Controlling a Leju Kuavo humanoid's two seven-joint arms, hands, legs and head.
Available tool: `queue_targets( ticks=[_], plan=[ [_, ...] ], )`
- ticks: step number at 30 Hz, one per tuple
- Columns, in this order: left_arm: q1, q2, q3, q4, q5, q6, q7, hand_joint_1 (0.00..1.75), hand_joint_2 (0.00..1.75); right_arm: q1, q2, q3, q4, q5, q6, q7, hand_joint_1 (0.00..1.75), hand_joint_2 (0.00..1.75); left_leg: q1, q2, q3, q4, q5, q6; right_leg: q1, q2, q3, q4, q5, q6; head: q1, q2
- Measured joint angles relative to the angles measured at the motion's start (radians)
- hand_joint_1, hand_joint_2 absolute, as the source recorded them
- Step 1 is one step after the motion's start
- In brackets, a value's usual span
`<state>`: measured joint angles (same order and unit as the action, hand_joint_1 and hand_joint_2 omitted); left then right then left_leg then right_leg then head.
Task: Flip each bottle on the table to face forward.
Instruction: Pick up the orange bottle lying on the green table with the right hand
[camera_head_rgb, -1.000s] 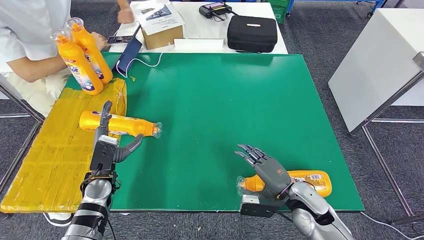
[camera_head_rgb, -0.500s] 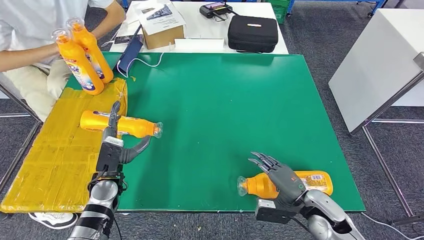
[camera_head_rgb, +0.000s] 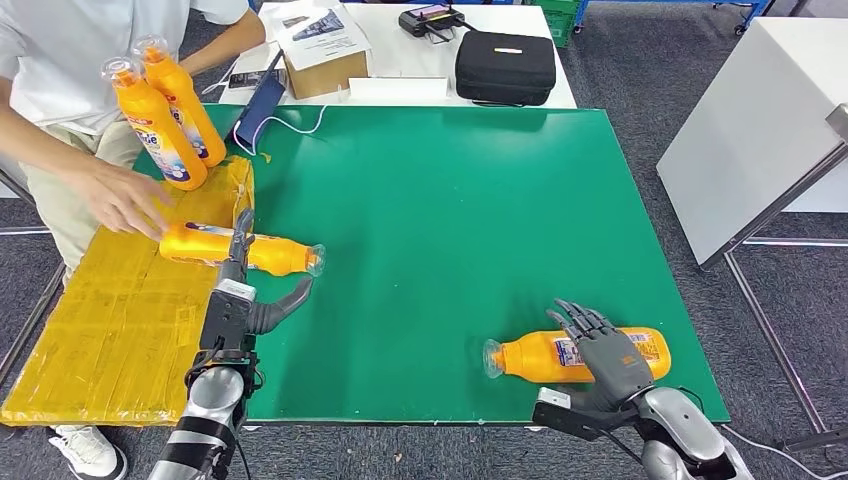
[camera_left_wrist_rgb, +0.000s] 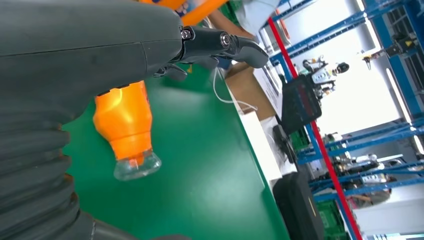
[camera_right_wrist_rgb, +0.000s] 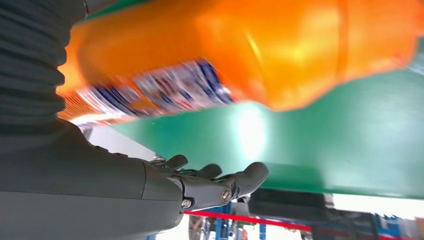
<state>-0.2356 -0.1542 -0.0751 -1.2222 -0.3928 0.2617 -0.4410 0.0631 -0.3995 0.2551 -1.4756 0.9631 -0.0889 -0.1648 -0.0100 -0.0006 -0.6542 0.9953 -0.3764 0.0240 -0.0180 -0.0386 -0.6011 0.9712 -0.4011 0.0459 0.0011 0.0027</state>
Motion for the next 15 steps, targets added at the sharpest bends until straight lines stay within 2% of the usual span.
queue_targets(
  ticks=[6,10,15],
  plan=[
    [0.002,-0.001,-0.012,-0.004,0.008,-0.016,0.012,0.00,1.75,-0.008,-0.001,-0.035,0.066,0.089,-0.001,0.061,0.00,1.75,0.000,0.000,0.000,0.000,0.000,0.000,0.000,0.000,0.000,0.000,0.000,0.000,0.000,0.000],
    [0.002,-0.004,-0.016,-0.008,0.015,-0.021,0.018,0.00,1.75,-0.048,0.004,-0.041,0.123,0.177,-0.016,0.119,0.00,1.75,0.000,0.002,0.002,0.000,0.000,0.000,0.000,0.001,0.001,0.000,0.000,0.000,0.000,0.000],
    [0.002,-0.007,-0.028,-0.011,0.015,-0.023,0.028,0.00,1.75,-0.096,-0.003,-0.038,0.186,0.262,0.014,0.155,0.00,1.75,0.000,0.002,0.006,0.000,-0.001,0.000,0.000,0.001,0.004,-0.001,0.000,0.000,0.000,0.000]
  ],
)
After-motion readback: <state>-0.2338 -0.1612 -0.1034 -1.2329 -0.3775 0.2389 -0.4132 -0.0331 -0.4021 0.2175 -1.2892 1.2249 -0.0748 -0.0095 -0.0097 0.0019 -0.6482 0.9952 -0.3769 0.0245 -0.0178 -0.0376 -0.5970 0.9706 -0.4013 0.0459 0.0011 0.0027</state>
